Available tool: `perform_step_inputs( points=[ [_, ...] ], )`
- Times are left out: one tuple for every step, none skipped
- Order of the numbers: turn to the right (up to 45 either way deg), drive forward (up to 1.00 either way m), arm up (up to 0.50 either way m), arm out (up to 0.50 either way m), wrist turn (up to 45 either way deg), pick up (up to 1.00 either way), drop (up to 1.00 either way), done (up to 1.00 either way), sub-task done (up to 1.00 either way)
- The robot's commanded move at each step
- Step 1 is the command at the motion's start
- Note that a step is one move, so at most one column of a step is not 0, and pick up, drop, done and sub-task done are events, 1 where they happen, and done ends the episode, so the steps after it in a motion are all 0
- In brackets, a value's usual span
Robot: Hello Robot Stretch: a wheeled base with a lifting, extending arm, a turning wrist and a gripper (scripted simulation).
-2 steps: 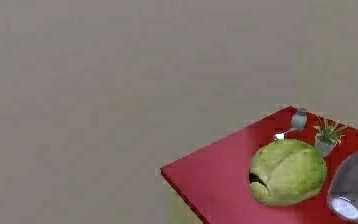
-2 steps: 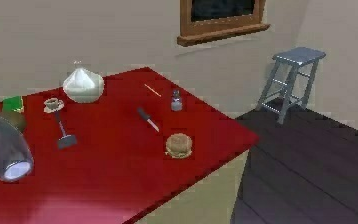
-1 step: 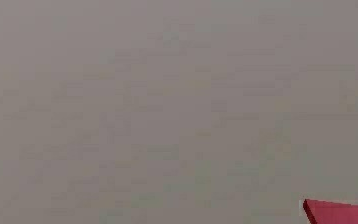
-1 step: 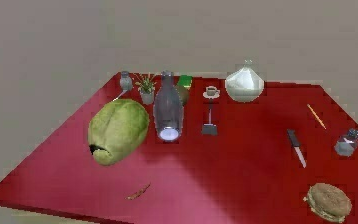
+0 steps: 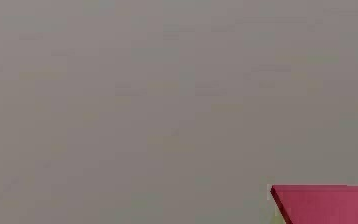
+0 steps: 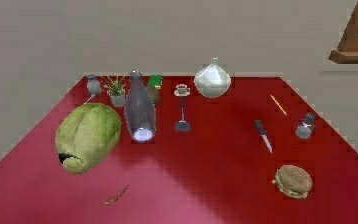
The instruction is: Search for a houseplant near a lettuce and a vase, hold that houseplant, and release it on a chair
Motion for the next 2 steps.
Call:
perform_step_inputs(
  points=[
    [0.0,0.05,0.0,0.0,0.0,0.0,0.0,0.0,0.0],
    [-9.0,0.0,0.0,0.0,0.0,0.0,0.0,0.0,0.0]
  ],
)
